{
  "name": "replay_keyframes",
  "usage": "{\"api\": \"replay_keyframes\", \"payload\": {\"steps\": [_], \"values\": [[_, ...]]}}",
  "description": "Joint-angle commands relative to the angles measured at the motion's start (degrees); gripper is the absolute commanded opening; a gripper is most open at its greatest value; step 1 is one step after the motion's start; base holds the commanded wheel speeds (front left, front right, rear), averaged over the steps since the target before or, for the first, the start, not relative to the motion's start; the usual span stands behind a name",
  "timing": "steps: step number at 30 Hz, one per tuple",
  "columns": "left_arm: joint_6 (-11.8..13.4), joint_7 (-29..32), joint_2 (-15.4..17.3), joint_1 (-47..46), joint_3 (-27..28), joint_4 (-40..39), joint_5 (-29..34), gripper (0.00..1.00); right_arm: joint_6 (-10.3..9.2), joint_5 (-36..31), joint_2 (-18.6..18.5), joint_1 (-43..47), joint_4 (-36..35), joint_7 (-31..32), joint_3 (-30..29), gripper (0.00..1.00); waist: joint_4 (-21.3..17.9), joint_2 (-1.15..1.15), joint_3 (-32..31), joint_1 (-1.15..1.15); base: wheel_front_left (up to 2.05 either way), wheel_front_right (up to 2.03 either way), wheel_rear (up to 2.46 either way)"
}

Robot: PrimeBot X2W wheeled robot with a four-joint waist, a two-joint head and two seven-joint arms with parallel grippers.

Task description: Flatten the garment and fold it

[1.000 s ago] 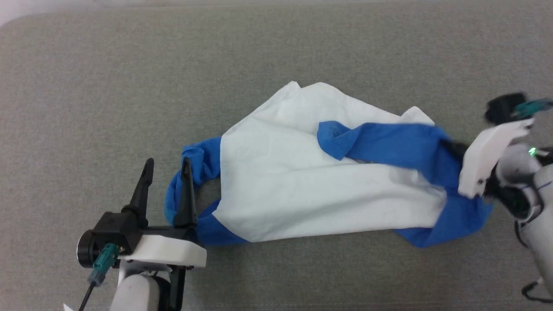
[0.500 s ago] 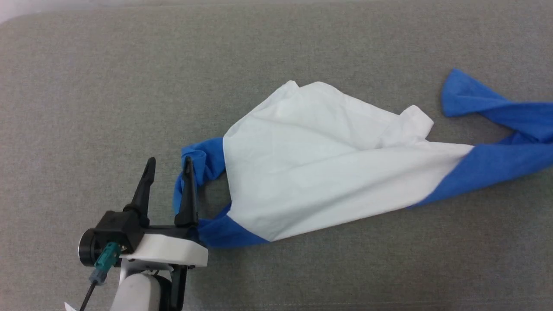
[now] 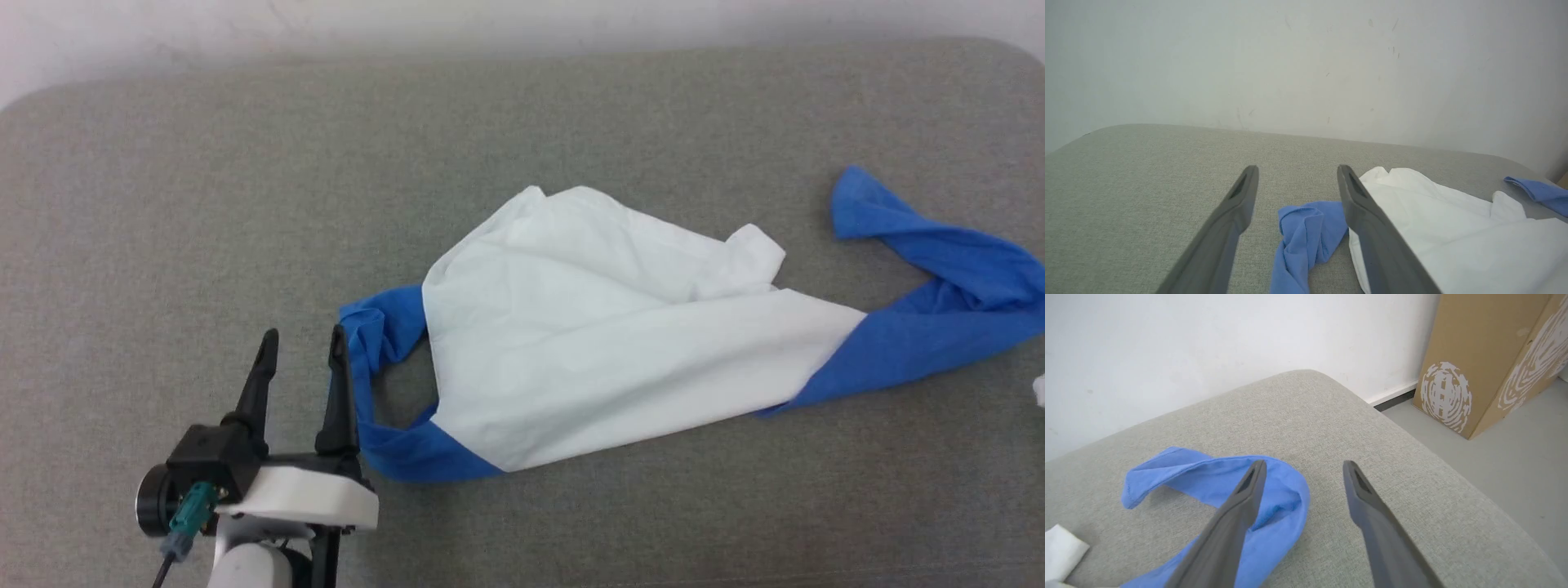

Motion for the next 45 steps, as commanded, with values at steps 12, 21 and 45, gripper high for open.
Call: {"api": "replay_keyframes", "payload": {"steps": [12,21,45], "values": [[-0.3,-0.3,0.0,3.8,0.6,0.8,0.6,1.00,-0.05,-4.6,10.1,17.6,-28.1,2.5,6.0,1.00,-2.0,0.00,-6.2,0.01,0.00,0.00,0.00],[-0.7,-0.3,0.0,2.0,-1.1,0.0,0.6,1.00,-0.05,1.5,8.8,14.3,-35.9,25.7,18.8,1.00,0.4,0.00,-3.0,0.01,0.00,0.00,0.00],[3.5,-0.3,0.0,-7.6,-8.4,-3.7,-3.1,1.00,-0.05,13.6,2.4,-15.4,-11.5,60.7,34.3,0.00,9.4,0.00,11.6,0.01,0.00,0.00,0.00]]}}
